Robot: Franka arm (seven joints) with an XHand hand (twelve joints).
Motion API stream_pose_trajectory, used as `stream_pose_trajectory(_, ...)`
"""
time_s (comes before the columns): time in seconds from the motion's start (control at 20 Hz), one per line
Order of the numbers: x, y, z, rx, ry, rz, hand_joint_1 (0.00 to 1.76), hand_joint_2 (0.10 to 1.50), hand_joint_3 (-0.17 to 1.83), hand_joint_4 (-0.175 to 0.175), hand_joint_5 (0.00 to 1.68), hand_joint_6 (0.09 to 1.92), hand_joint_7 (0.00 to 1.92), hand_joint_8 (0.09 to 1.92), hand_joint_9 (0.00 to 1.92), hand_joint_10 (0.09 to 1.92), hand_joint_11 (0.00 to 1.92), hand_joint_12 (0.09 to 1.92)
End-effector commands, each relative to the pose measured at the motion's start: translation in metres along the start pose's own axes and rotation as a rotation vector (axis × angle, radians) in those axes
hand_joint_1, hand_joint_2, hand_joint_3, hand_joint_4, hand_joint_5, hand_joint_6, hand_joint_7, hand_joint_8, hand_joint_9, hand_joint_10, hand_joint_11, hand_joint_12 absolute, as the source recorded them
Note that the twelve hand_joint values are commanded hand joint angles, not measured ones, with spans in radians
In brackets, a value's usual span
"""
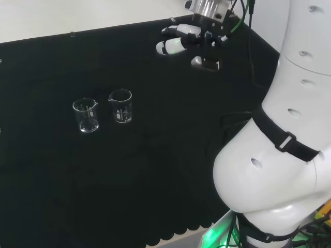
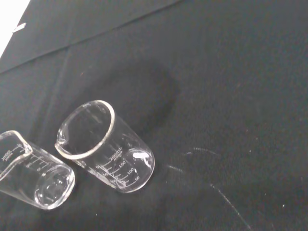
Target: Pick up the beaker on the right.
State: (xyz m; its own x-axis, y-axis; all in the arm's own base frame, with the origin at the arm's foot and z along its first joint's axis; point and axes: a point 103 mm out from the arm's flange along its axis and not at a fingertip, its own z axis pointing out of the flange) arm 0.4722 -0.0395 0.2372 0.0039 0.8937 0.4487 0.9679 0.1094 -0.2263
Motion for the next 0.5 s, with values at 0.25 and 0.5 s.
stream_pose_trajectory(0.25, -0.011, 0.020, 0.022, 0.030, 0.054, -0.068, 0.49, 0.67, 0.86, -0.022, 0.13, 0.09, 0.05, 0.41, 0.09, 0.56, 0.00, 0.68)
stream_pose_trajectory(0.5, -0.012, 0.024, 0.033, 0.022, 0.051, -0.108, 0.55, 0.55, 0.86, -0.022, 0.13, 0.09, 0.06, 0.42, 0.10, 0.56, 0.00, 0.68)
